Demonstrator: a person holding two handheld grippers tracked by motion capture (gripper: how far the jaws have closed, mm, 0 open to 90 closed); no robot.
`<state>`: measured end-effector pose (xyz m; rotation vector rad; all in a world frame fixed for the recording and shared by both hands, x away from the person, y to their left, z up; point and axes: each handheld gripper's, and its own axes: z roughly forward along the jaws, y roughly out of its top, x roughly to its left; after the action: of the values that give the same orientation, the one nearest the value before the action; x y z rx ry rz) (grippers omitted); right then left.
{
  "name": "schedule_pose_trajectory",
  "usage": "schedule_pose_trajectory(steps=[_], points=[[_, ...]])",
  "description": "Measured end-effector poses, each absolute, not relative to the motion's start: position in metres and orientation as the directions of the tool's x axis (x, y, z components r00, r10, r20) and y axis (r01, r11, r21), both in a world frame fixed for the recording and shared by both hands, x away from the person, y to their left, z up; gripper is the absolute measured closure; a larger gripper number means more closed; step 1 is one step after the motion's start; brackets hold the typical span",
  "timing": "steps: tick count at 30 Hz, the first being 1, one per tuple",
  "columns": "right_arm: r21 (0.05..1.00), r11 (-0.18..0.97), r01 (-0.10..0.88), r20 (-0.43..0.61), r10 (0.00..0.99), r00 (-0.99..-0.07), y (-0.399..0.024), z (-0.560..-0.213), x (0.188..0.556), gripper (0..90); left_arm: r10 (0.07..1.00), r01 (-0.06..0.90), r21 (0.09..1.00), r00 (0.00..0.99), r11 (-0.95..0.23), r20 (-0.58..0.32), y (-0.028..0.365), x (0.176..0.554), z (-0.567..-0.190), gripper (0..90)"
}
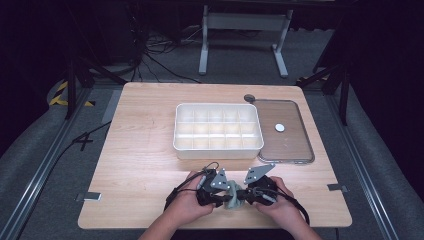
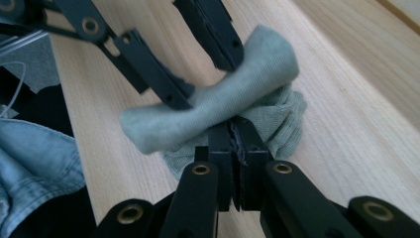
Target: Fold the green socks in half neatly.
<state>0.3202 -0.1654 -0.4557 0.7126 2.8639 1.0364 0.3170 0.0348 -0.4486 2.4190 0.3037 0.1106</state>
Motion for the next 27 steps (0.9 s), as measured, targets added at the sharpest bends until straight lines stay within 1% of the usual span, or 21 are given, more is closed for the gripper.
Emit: schedule_pose_trajectory(steps=[3,5,7,8,11,13,15,16,18,19,22,25,27], points=[[0.614,0.662,0.430,0.161,0.428,-0.889,-0.167,-0.457,0.321,88.0,0.237,0.173,0.659,0.972,-0.732,0.008,0.034,0.318,-0.449,64.4],[0.626,0.636,0.451,0.200,0.429,-0.881,-0.171,-0.460,0.324,87.9,0.243,0.182,0.668,0.970,-0.722,-0.002,0.033,0.317,-0.449,63.3],[0.636,0.624,0.455,0.215,0.423,-0.880,-0.172,-0.462,0.325,87.9,0.239,0.180,0.671,0.971,-0.719,-0.004,0.032,0.318,-0.449,62.3],[0.636,0.624,0.455,0.215,0.423,-0.880,-0.172,-0.462,0.325,87.9,0.234,0.177,0.673,0.972,-0.718,-0.007,0.031,0.319,-0.450,62.3],[0.652,0.648,0.393,0.166,0.384,-0.909,-0.172,-0.462,0.324,88.3,0.226,0.179,0.665,0.974,-0.725,-0.015,0.025,0.320,-0.453,60.0],[0.651,0.649,0.393,0.165,0.384,-0.908,-0.172,-0.463,0.325,88.3,0.230,0.201,0.663,0.972,-0.721,-0.045,0.026,0.323,-0.453,59.6],[0.655,0.642,0.400,0.175,0.385,-0.906,-0.173,-0.463,0.325,88.0,0.233,0.208,0.666,0.971,-0.716,-0.054,0.027,0.324,-0.455,59.7],[0.656,0.643,0.395,0.171,0.383,-0.908,-0.174,-0.463,0.325,86.7,0.227,0.200,0.661,0.973,-0.723,-0.045,0.026,0.323,-0.454,59.7],[0.639,0.657,0.399,0.157,0.396,-0.905,-0.176,-0.459,0.325,80.0,0.228,0.190,0.654,0.973,-0.732,-0.028,0.024,0.322,-0.453,59.7],[0.632,0.663,0.400,0.150,0.402,-0.903,-0.177,-0.458,0.325,78.3,0.227,0.187,0.648,0.974,-0.738,-0.023,0.022,0.321,-0.453,59.7],[0.614,0.676,0.407,0.128,0.423,-0.897,-0.186,-0.449,0.325,77.6,0.225,0.194,0.646,0.974,-0.738,-0.034,0.020,0.323,-0.453,59.6],[0.652,0.625,0.429,0.124,0.471,-0.873,-0.197,-0.437,0.326,77.3,0.235,0.206,0.645,0.971,-0.736,-0.042,0.019,0.323,-0.453,59.7],[0.680,0.585,0.443,0.132,0.496,-0.858,-0.199,-0.432,0.325,73.3,0.233,0.197,0.645,0.972,-0.738,-0.031,0.017,0.323,-0.453,59.6]])
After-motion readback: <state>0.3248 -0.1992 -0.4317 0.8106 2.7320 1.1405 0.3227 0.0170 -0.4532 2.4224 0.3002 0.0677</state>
